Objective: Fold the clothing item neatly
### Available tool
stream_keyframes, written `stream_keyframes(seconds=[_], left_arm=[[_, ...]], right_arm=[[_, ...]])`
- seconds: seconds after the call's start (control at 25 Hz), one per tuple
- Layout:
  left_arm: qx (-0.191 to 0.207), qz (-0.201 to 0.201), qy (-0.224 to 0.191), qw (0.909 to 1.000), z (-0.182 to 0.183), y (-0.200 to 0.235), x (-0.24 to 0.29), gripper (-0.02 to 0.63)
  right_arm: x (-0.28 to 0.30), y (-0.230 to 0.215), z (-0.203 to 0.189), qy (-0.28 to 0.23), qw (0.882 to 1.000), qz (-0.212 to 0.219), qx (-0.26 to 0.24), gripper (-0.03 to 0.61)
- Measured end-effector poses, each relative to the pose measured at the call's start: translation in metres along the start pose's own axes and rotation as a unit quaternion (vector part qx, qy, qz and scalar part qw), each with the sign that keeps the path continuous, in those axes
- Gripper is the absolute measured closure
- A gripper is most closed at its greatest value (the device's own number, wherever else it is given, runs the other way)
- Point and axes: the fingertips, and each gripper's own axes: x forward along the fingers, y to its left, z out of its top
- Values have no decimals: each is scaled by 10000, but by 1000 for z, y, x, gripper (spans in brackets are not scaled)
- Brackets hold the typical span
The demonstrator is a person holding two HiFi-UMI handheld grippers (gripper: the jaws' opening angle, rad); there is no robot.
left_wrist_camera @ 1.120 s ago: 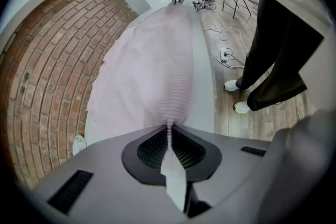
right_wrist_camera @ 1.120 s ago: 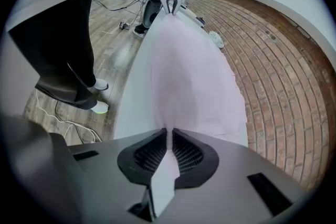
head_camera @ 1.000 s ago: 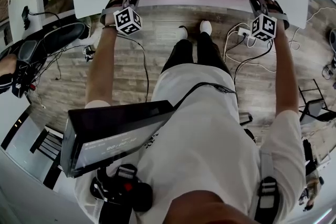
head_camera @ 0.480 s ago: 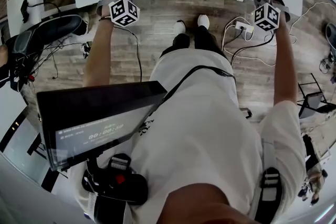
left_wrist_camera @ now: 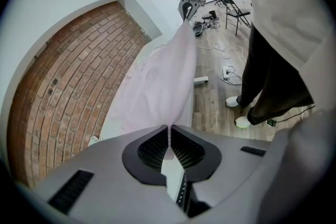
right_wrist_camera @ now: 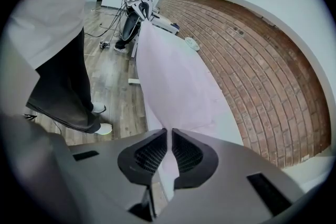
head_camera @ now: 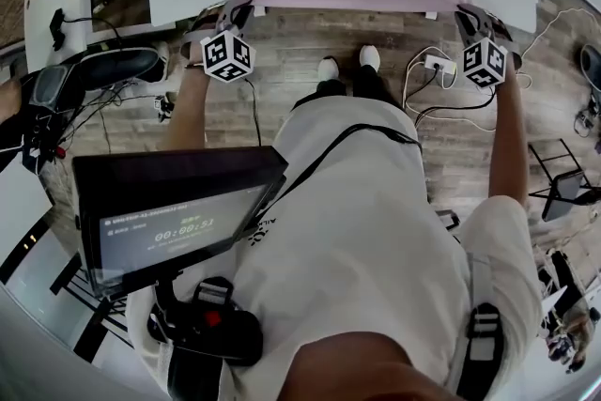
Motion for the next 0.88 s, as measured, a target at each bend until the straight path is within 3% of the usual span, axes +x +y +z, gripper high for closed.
stream_keyframes(seconds=[0.32, 0.56, 0.88], left_arm=[[181, 81, -296, 9994, -5, -7, -56, 594], [102, 167, -561, 9982, 2, -3, -74, 594], [250, 633, -845, 9941, 29, 59, -90, 594]], right_arm=[[-47, 8, 26, 78, 9998, -151, 114, 545], [-68, 3, 29, 124, 9993, -350, 86, 545], [-83, -58, 35, -33, 9945, -1022, 228, 545]])
